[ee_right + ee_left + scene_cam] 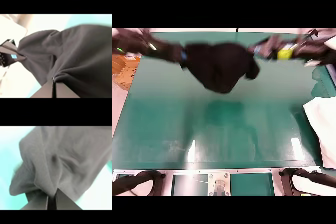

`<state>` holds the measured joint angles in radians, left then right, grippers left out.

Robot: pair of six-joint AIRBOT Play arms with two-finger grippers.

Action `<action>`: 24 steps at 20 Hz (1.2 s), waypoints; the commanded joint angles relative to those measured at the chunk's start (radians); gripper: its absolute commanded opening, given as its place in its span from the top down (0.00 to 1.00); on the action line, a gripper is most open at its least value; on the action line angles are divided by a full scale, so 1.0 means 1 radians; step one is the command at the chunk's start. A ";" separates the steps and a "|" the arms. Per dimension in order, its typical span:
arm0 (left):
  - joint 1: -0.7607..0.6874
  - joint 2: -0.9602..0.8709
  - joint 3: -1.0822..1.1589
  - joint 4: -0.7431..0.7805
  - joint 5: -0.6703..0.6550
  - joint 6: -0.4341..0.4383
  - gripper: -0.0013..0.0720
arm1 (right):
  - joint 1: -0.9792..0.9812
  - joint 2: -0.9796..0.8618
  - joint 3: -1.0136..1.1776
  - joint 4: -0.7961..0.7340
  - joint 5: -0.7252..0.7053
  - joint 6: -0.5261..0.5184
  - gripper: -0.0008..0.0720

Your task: Fold the shirts.

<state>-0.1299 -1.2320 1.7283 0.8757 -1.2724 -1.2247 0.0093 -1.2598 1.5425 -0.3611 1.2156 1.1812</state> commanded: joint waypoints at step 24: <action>0.001 0.215 -1.033 -0.195 0.050 0.160 0.02 | 0.233 0.276 -0.877 -0.443 -0.414 0.195 0.97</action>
<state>-0.1284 -1.0176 0.8066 0.6483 -1.2545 -1.0916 0.2481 -0.9401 0.7330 -0.8150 0.8814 1.3941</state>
